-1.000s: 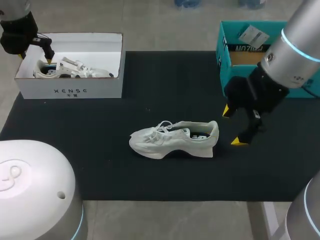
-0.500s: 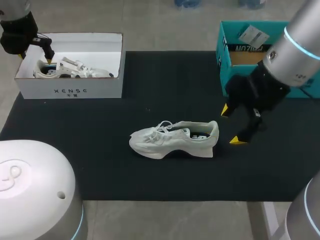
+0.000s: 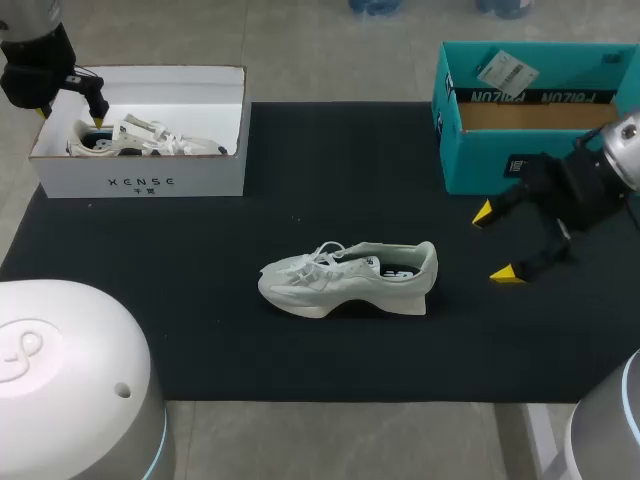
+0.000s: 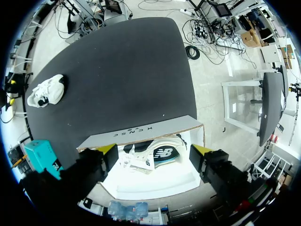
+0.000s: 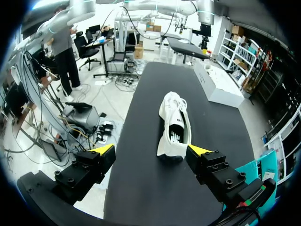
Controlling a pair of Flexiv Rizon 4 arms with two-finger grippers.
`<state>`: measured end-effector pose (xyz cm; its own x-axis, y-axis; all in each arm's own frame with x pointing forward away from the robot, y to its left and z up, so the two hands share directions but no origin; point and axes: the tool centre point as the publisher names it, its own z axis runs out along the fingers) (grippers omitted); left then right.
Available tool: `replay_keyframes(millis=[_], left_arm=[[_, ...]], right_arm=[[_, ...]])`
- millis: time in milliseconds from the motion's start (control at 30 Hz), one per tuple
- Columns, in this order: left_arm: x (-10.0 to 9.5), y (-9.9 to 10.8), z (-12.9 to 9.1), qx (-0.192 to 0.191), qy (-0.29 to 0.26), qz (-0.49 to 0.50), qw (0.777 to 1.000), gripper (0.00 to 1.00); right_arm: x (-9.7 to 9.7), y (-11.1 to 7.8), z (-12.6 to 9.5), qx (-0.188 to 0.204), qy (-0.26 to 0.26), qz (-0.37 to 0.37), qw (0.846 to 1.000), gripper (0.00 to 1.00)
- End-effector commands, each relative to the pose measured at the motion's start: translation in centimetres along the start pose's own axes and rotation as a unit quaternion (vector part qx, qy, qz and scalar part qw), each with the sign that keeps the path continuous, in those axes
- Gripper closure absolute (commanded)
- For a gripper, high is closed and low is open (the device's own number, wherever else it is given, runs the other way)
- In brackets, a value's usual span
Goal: Take the shoe out of the shoebox, open the shoe tongue, remove and reinsert the insole, then place the shoe into the shoebox
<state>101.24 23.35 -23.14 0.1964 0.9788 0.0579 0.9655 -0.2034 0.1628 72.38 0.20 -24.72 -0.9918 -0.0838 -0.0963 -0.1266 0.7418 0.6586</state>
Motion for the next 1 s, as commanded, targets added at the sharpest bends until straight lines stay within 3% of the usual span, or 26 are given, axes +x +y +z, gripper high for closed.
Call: replay_keyframes(millis=[33, 367, 700, 1000], left_arm=[[0.0, -0.1, 0.0, -0.001, 0.000, 0.000, 1.000, 0.00], [0.0, -0.1, 0.0, -0.001, 0.000, 0.000, 1.000, 0.00], [0.0, -0.1, 0.0, -0.001, 0.000, 0.000, 1.000, 0.00], [0.0, -0.1, 0.0, -0.001, 0.000, 0.000, 1.000, 0.00]], right_arm=[[1.7, -2.6, 0.1, -0.212, -0.091, -0.015, 0.973, 0.00], [1.7, -3.6, 0.8, -0.222, -0.107, 0.035, 0.968, 0.00], [1.0, -2.9, 1.1, -0.172, -0.120, 0.079, 0.975, 0.00], [-0.1, -6.8, 2.2, -0.166, -0.125, 0.096, 0.973, 0.00]])
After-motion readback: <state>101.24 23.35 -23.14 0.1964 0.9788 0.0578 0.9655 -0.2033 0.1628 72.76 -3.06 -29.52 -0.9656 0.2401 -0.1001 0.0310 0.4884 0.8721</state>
